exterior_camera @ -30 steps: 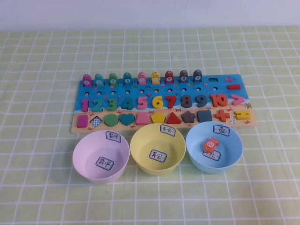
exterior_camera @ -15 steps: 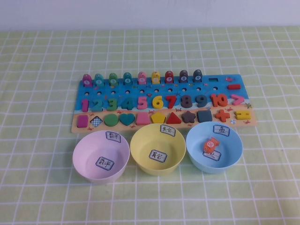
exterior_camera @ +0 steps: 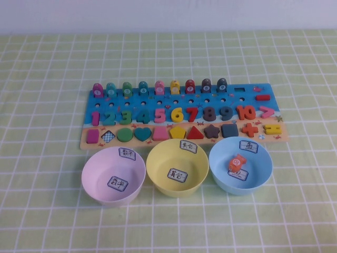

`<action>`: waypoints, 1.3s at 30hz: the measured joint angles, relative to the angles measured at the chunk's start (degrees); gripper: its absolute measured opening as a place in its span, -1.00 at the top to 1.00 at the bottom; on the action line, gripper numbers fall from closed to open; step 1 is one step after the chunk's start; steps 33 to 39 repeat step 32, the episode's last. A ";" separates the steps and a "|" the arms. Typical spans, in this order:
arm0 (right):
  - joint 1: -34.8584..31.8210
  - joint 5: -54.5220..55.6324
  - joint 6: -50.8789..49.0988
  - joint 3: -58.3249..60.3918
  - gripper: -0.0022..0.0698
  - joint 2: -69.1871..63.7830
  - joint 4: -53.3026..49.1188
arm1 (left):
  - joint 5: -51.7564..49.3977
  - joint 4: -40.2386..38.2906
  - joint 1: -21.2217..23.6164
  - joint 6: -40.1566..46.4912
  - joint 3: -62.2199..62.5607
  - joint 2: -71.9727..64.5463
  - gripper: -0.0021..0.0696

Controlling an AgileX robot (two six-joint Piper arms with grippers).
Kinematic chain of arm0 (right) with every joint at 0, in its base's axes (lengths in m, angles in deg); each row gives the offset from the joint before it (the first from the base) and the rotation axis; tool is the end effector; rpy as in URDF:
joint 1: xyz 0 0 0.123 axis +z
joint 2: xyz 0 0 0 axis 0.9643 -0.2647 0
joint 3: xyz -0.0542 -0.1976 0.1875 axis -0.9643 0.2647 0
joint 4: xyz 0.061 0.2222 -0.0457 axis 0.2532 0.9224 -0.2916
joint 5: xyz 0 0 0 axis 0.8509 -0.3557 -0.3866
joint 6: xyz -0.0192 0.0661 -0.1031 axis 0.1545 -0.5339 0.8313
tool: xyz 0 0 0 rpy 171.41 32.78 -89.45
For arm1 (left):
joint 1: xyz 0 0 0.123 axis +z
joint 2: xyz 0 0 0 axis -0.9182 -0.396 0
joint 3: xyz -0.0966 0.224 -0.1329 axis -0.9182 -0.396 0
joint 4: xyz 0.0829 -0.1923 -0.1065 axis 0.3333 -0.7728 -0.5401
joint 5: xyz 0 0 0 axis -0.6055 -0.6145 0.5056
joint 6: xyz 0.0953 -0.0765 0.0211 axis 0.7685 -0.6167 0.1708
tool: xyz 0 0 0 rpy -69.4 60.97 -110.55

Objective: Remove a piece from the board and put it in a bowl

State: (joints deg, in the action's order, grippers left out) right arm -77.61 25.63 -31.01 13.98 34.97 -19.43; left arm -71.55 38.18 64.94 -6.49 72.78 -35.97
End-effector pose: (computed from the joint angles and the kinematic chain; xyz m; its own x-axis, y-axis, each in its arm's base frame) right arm 0.0752 -0.0006 0.1644 -0.2759 0.0864 -0.9573 0.0460 0.9960 0.0766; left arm 0.0744 -0.0013 0.1621 -0.2970 -0.0242 -0.9546 0.0127 0.9995 -0.0293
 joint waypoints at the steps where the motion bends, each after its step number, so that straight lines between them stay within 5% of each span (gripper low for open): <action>1: 0.00 -0.10 0.00 0.00 0.99 0.00 -0.23 | 0.00 0.00 0.00 0.00 0.00 0.00 0.96; 39: 0.00 -0.22 0.00 0.00 0.99 0.00 -0.68 | 0.00 0.00 0.00 0.00 0.00 0.00 0.96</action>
